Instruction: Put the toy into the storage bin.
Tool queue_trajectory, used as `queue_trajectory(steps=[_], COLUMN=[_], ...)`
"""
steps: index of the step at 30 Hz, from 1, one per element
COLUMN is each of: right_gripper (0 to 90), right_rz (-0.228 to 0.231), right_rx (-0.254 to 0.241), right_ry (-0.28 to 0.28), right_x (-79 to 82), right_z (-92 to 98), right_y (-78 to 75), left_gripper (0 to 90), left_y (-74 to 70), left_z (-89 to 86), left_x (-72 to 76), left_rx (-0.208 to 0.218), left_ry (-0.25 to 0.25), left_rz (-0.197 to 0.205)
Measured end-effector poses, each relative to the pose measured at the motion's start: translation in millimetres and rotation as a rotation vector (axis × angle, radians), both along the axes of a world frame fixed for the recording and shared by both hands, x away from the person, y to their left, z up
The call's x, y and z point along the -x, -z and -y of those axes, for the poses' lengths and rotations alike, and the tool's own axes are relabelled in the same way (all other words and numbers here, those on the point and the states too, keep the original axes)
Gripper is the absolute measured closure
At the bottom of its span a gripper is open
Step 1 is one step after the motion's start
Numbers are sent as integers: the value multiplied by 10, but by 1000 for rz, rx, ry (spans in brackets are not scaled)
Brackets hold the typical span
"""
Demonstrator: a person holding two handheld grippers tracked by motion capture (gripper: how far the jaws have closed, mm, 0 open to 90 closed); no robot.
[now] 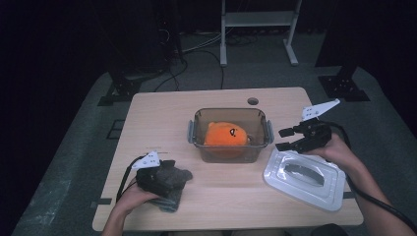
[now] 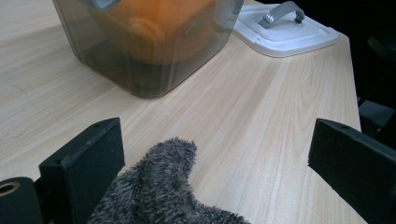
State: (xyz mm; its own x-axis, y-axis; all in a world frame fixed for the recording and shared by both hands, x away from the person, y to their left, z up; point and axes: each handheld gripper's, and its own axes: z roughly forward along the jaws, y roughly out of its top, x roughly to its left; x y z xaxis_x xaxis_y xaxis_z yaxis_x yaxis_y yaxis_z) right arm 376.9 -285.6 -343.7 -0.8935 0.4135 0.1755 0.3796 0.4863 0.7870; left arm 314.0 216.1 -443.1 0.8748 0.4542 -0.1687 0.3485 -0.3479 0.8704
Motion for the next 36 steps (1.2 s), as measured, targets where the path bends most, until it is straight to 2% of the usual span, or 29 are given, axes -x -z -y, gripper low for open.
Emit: queue_trajectory(steps=[7,17,26,32,36], right_gripper=[338,335,329,328,323], right_rz=[5,-7,14,9,15], right_rx=[-11,-24,-30,-44,-33], right_ry=[24,71,102,118,120], right_x=[121,308,469,517,542], right_z=[135,331,428,474,475], right_y=[97,360,429,513,526], left_gripper=[28,28,28,28,28], left_y=[-7,-28,-45,-45,-50], left_z=[13,49,65,50,50], left_x=[3,20,16,-19,-21], left_rx=[-2,2,4,17,15], left_ry=[5,12,17,8,9], left_rz=[3,10,17,16,17])
